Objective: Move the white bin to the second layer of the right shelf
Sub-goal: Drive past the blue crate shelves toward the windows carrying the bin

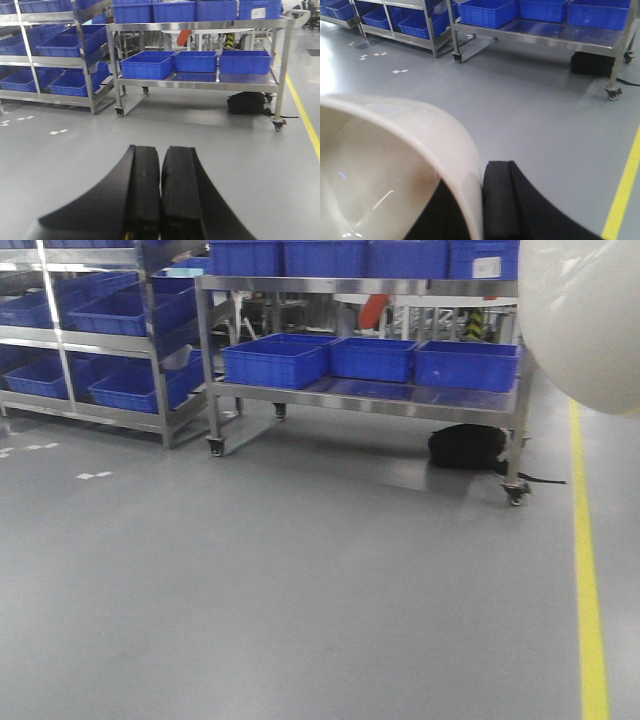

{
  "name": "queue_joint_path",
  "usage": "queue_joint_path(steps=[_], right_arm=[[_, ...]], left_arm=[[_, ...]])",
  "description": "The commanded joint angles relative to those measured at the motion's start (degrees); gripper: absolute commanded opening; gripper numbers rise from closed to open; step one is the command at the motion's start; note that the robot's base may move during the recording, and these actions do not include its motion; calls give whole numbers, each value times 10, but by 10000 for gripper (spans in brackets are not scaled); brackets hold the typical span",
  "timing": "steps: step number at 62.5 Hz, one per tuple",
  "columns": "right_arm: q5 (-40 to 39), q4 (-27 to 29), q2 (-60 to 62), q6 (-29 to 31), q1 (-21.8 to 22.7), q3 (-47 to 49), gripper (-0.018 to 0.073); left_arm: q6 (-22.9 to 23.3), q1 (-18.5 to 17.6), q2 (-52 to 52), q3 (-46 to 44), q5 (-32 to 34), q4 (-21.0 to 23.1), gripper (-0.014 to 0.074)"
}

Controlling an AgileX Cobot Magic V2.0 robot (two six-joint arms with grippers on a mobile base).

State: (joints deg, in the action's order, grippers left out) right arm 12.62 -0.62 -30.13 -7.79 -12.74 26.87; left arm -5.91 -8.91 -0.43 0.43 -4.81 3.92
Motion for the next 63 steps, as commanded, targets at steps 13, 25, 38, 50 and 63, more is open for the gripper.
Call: queue_joint_path(steps=[13,25,38,50,63], right_arm=[[-60,1,-5,2,3,18,56],[-60,1,-5,2,3,18,56],[-60,1,-5,2,3,18,56],[-60,1,-5,2,3,18,56],[-60,1,-5,2,3,18,56]], left_arm=[[2,-2,-8,21,48,3,85],[2,-2,-8,21,48,3,85],[2,-2,-8,21,48,3,85],[2,-2,-8,21,48,3,85],[2,-2,-8,21,48,3,85]])
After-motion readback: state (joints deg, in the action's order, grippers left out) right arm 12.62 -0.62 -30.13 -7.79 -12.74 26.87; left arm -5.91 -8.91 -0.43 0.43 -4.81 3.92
